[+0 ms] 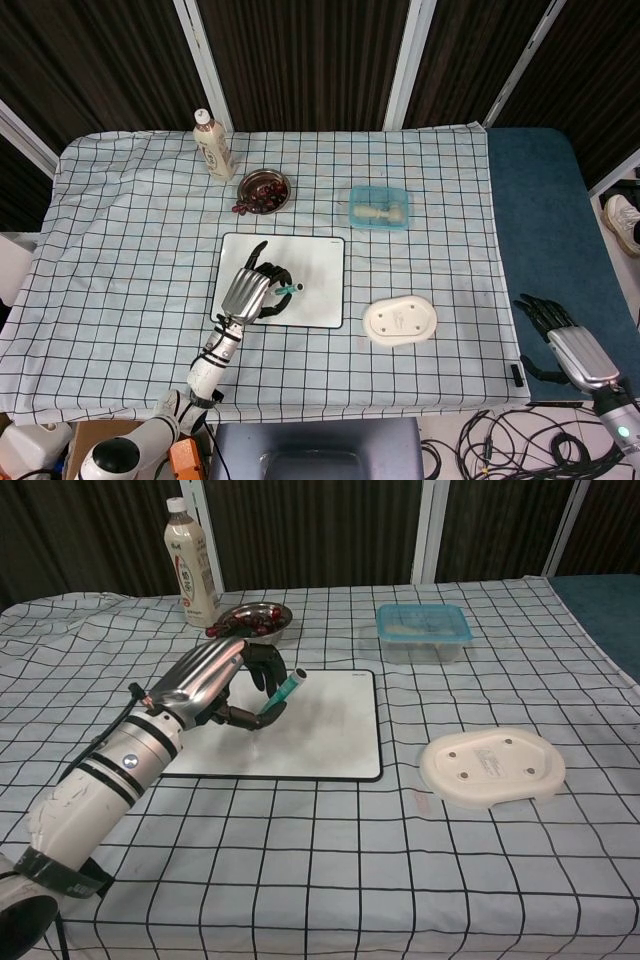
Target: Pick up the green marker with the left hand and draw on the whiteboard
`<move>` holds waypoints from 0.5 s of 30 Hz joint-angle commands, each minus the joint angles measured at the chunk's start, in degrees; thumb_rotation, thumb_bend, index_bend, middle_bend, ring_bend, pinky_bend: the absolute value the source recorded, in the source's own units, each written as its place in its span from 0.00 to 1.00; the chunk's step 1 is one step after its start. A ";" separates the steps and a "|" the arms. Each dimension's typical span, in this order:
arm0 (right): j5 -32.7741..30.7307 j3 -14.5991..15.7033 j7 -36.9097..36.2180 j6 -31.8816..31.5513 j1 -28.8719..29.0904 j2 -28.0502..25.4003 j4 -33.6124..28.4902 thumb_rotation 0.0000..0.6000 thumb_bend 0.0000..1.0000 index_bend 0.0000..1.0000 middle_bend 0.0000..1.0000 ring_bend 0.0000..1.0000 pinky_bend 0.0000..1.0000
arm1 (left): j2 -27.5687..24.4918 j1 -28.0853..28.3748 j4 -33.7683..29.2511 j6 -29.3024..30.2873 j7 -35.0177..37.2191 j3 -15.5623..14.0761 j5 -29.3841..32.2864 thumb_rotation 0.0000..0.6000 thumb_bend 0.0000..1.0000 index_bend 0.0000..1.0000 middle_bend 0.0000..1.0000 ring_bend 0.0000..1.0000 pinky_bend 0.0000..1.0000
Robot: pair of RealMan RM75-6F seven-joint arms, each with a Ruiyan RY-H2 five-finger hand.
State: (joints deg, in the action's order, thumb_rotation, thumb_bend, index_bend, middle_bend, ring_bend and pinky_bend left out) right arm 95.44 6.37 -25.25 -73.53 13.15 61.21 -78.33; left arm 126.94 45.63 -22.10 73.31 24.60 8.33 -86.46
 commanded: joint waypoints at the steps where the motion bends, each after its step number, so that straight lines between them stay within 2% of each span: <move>1: 0.02 0.01 0.00 0.04 0.02 0.01 -0.01 1.00 0.32 0.00 0.00 0.00 0.05 | 0.06 0.04 0.17 -0.02 -0.13 -0.07 -0.02 1.00 0.56 0.77 0.78 0.47 0.07; 15: -0.32 -0.05 0.54 0.43 0.07 0.10 -0.26 1.00 0.32 0.00 0.00 0.00 0.05 | -0.15 -1.15 2.65 -1.13 -0.91 -1.07 0.28 1.00 0.57 0.77 0.78 0.47 0.06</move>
State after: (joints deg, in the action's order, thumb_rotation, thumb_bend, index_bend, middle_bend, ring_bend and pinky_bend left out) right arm 95.12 6.32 -24.70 -73.11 13.21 61.32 -78.59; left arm 126.81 44.51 -19.48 72.16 23.68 7.28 -86.19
